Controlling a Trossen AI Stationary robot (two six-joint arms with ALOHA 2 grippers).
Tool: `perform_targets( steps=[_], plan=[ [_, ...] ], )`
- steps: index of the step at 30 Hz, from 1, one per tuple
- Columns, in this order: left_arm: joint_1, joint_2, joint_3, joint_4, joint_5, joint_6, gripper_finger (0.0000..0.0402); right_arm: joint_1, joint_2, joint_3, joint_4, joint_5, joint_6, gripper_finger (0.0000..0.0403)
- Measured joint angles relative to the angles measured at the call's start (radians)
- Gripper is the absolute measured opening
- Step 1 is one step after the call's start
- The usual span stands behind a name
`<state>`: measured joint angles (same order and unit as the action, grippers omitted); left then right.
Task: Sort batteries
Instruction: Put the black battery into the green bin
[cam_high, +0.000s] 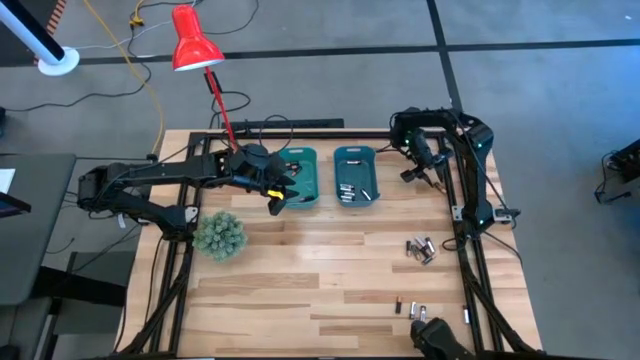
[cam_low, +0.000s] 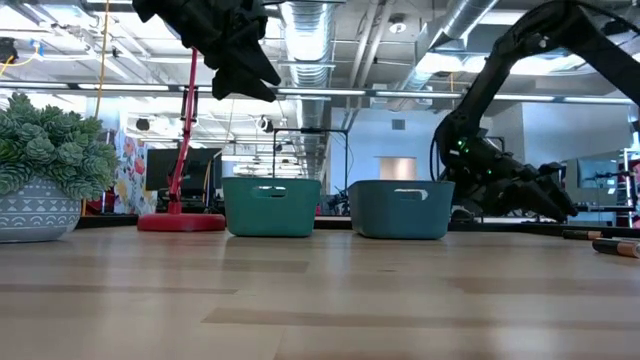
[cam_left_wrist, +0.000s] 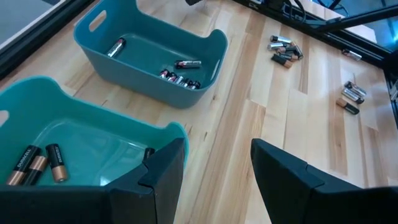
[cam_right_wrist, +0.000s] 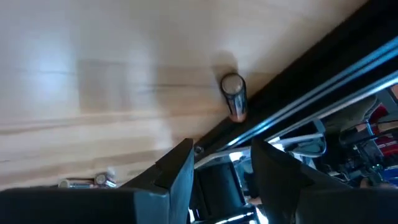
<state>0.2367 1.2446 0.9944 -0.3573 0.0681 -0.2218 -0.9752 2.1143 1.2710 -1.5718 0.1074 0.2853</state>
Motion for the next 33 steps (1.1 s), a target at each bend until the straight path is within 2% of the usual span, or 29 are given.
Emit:
perform_targets(
  steps=[6,12,16,22,28,33],
  plan=[
    [0.0,0.0,0.0,-0.041,-0.02,0.0,0.0183,-0.025,-0.011,0.027,0.02,-0.042,-0.002,0.0166],
    [0.0,0.0,0.0,-0.037,-0.046,0.03,0.0183,-0.049,-0.134,0.016,0.164,-0.068,0.037,0.0166],
    [0.012,0.0,0.0,-0.037,-0.051,0.034,0.0183,-0.055,-0.272,-0.017,0.267,-0.067,0.078,0.0166],
    [0.037,0.0,0.0,-0.03,-0.053,0.042,0.0183,-0.028,-0.576,-0.163,0.501,-0.058,0.142,0.0166],
    [0.045,0.0,0.0,-0.002,-0.055,0.06,0.0183,0.031,-0.83,-0.314,0.58,-0.021,0.342,0.0166],
    [0.045,0.0,0.0,0.04,-0.055,0.085,0.0183,0.087,-0.945,-0.451,0.592,0.079,0.558,0.0166]
  ],
)
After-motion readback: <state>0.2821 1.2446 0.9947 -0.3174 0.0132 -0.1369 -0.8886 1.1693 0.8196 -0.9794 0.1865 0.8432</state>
